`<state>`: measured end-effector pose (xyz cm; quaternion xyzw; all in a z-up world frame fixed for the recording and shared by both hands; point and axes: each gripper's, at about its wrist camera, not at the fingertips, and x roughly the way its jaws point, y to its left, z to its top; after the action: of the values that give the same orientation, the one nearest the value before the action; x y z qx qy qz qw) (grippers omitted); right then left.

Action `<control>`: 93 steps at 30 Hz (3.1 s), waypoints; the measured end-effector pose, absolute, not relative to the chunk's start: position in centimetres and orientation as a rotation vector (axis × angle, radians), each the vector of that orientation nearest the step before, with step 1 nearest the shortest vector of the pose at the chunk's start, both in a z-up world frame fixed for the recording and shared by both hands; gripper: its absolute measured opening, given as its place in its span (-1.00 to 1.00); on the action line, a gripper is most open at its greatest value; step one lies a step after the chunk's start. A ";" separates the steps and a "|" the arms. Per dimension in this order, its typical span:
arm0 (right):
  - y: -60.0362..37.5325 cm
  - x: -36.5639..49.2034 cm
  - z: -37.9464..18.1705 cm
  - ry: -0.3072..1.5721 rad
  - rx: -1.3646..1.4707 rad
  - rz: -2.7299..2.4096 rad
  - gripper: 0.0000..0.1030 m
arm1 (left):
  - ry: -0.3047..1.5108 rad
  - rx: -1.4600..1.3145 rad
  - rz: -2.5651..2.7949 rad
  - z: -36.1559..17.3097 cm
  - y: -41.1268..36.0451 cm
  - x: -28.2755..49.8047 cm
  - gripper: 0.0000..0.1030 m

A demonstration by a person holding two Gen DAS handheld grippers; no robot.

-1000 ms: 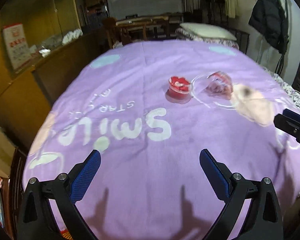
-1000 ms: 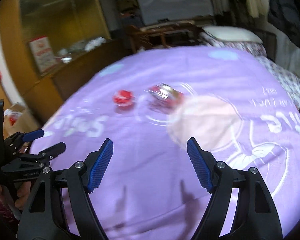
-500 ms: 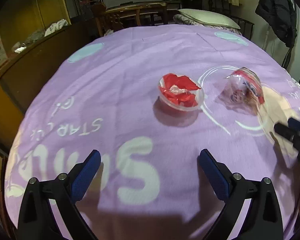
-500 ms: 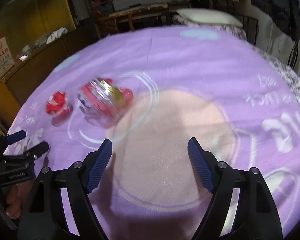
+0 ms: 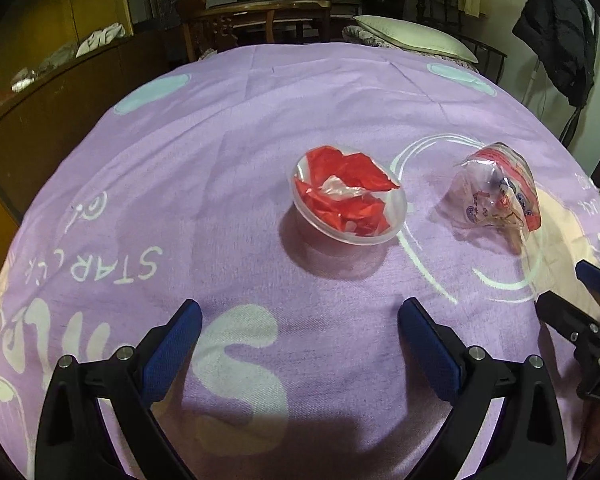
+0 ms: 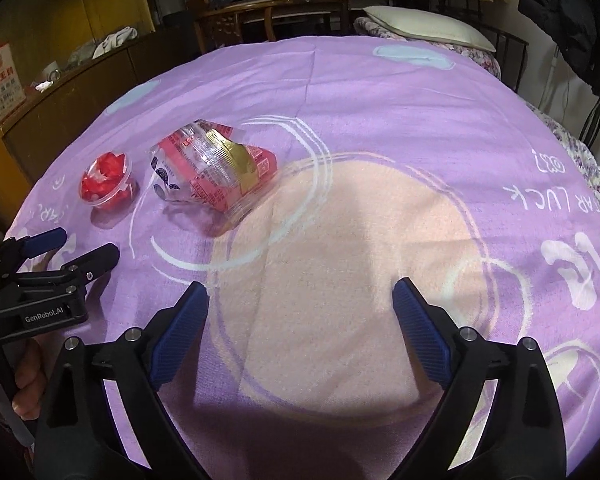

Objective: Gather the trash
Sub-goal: 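Move both tools back over the red cup and clear wrapper on the bed, then grasp the red-filled clear cup with the left tool while the right tool grasps the clear wrapper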

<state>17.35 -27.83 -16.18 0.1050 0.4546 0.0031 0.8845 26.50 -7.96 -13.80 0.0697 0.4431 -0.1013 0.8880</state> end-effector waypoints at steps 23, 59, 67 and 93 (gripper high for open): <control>-27.4 17.4 -16.1 0.955 0.212 0.018 0.87 | 0.926 0.109 -0.218 -13.9 -8.3 29.4 0.92; -25.3 21.1 -15.6 0.912 0.284 0.045 0.87 | 0.893 -0.199 0.066 -13.3 -0.6 31.4 0.89; -30.5 21.4 -15.9 0.865 0.435 -0.178 0.86 | 0.892 -0.202 0.064 -13.4 -0.5 31.3 0.89; -30.3 20.7 -15.9 0.864 0.439 -0.142 0.86 | 0.893 -0.197 0.061 -13.5 -0.8 31.7 0.89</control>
<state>20.69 -30.25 -15.89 0.2106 0.4150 -0.0680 0.8825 31.65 -0.76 -13.50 -0.0953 0.4310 0.0294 0.8968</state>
